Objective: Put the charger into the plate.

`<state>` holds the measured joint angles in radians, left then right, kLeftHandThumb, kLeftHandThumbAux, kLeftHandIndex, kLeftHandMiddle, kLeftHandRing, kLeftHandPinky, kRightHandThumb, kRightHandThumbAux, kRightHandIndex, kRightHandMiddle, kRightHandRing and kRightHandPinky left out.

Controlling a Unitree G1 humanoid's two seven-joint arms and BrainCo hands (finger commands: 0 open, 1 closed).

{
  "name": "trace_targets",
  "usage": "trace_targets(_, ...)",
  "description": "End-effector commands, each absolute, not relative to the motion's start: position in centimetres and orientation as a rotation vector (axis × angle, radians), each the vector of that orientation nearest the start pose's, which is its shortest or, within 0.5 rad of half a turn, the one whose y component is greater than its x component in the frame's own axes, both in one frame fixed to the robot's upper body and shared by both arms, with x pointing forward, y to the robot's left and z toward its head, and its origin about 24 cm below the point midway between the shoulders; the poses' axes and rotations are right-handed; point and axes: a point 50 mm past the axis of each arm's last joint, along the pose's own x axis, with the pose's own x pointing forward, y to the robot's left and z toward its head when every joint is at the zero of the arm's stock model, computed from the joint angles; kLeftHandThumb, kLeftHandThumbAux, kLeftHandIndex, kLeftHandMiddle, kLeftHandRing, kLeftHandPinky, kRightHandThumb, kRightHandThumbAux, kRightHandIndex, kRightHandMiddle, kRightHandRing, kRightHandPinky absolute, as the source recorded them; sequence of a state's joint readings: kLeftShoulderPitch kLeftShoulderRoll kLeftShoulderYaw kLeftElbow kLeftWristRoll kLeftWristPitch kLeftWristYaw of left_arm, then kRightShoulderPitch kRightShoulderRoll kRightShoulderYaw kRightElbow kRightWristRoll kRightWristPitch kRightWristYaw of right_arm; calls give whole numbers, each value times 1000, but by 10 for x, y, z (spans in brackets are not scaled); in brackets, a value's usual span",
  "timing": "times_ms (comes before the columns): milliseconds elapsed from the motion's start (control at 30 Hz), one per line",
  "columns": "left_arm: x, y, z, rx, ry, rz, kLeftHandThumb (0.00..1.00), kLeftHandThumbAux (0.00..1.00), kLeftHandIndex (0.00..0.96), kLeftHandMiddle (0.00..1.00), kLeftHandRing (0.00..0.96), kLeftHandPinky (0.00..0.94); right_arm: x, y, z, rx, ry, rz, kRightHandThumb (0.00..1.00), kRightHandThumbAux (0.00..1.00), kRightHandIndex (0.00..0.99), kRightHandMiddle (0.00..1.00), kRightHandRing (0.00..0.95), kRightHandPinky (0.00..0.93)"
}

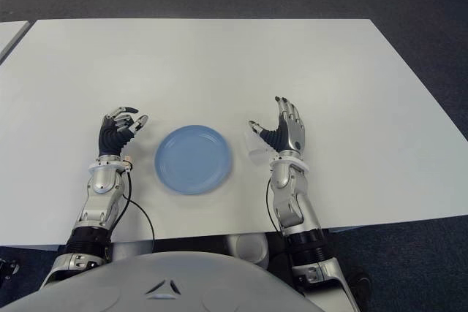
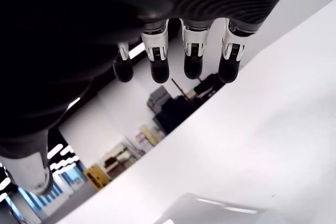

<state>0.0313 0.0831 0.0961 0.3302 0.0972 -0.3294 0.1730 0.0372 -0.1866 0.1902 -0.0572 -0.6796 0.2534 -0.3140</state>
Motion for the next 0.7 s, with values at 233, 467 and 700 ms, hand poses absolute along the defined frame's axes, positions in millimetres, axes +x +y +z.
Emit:
trace_targets(233,229,197,-9,187,40,228,707,721,437,786,774,760,228,-156,38,-792,-2,-232,132,640,0,0,0,1)
trace_targets(467,229,196,-10,186,41,226,707,722,437,787,776,760,220,-149,42,-768,-22,-220,97,640,0,0,0,11)
trace_targets(700,229,196,-11,180,41,225,707,722,437,781,767,750,214,-143,44,-735,-34,-205,85,621,0,0,0,8)
